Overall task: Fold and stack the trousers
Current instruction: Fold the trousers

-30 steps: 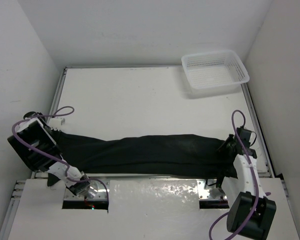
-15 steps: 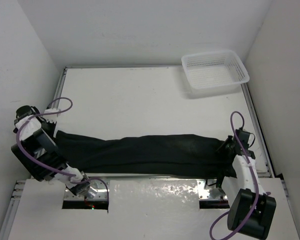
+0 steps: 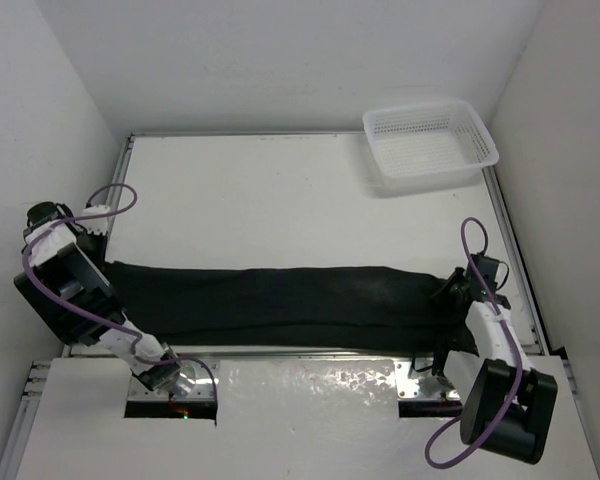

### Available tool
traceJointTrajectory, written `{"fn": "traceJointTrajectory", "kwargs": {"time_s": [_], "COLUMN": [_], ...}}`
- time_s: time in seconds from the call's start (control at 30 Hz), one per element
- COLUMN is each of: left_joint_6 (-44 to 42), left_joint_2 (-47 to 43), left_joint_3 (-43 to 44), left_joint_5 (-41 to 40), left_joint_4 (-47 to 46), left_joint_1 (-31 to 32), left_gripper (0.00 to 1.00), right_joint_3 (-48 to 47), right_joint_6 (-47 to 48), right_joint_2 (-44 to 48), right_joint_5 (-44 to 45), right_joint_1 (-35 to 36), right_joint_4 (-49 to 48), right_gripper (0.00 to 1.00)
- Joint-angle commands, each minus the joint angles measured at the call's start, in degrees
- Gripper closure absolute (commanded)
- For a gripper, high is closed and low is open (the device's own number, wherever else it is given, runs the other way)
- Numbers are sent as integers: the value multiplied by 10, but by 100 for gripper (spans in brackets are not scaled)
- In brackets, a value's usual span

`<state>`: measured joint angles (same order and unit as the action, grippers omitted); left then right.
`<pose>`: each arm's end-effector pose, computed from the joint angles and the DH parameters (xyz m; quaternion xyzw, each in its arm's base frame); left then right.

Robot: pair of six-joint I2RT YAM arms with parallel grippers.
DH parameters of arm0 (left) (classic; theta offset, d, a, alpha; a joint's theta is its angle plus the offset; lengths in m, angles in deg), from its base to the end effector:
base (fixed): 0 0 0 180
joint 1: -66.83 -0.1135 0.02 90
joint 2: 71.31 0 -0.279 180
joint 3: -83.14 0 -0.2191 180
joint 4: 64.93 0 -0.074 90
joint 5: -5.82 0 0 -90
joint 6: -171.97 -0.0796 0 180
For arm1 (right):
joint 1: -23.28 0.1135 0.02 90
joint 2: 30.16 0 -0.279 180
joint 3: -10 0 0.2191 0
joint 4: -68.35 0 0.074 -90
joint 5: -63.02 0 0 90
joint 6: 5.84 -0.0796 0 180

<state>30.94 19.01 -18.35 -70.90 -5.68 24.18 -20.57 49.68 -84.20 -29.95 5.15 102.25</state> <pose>0.2221 0.1798 0.2044 0.0906 0.9757 0.0412 0.1950 0.1342 -0.0396 0.1228 0.4186 0.8633 0.0646 0.2744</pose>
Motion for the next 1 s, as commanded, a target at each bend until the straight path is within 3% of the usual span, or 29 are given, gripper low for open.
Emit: {"fn": "traceJointTrajectory", "kwargs": {"time_s": [0.0, 0.03, 0.1, 0.2, 0.33, 0.43, 0.53, 0.6, 0.7, 0.83, 0.97], "left_joint_6": [21, 28, 44, 58, 42, 26, -13, -8, 15, 36, 100], "left_joint_2": [22, 26, 36, 52, 57, 3, -73, -68, -31, -4, 104], "left_joint_3": [19, 19, 28, 51, 72, 24, -8, -20, -87, -179, -107], "left_joint_5": [-14, -14, -23, -46, -41, -26, 21, 26, -55, -150, -164], "left_joint_4": [-40, -48, -63, -44, 49, 75, 106, 125, 76, -25, -77], "left_joint_1": [6, 7, 7, 7, -1, 1, 19, 43, 98, 138, 143], "left_gripper": [92, 75, 56, 49, 36, 34, 35, 36, 43, 43, 46], "right_joint_3": [4, -20, -75, -159, -208, -190, -154, -117, -81, -77, -130], "right_joint_6": [20, 36, 60, 66, 57, 37, 16, 2, -1, 0, -2], "right_joint_2": [-26, -25, -18, -25, -43, -11, 40, 48, 2, -98, -249], "right_joint_5": [33, 32, 51, 87, 114, 100, 64, 38, 32, 37, 45], "right_joint_1": [3, 3, 3, 2, 2, 2, 3, 4, 4, 4, 4], "right_joint_4": [34, 41, 79, 143, 262, 272, 242, 223, 202, 136, 66], "right_gripper": [73, 71, 60, 40, 34, 41, 59, 64, 65, 64, 64]}}
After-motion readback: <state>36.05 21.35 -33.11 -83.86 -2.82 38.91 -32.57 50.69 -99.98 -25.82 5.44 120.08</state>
